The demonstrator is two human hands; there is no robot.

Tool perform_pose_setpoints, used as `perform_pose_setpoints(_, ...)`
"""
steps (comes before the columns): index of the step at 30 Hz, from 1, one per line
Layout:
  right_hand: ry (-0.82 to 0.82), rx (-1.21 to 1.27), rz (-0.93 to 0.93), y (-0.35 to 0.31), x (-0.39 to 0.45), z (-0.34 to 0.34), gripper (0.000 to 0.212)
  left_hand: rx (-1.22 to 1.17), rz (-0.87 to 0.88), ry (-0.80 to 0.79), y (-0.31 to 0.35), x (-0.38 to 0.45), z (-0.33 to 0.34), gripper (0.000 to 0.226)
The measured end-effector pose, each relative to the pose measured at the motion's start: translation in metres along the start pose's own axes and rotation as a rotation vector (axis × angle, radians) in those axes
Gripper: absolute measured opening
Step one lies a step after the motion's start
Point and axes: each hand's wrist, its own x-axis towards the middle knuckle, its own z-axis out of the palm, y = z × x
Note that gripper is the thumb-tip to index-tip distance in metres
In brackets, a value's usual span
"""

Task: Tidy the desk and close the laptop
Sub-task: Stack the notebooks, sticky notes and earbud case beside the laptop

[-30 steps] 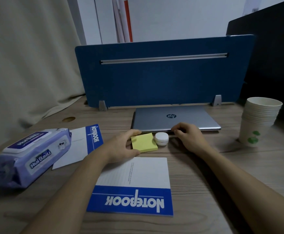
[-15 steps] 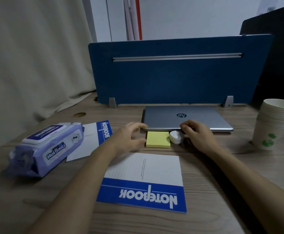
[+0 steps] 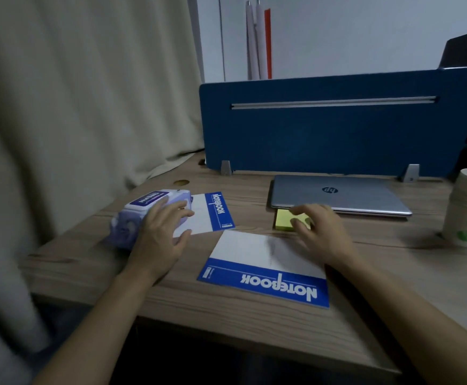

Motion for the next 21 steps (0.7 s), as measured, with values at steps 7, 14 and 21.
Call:
perform_pose_setpoints(7, -0.340, -0.025, -0.113, -0.033, -0.015, 0.021, 0.042, 0.081, -0.300, 0.168, -0.029, -0.013, -0.021, 0.061)
perform_pose_setpoints(14, -0.421, -0.089, -0.042, -0.036, -0.017, 0.021, 0.063, -0.010, -0.479, 0.105, -0.051, -0.006, -0.011, 0.070)
perform_pose_setpoints(21, -0.436, -0.080, 0.027, -0.037, -0.013, 0.021, 0.068, 0.118, -0.565, 0.137, -0.068, 0.001, -0.002, 0.066)
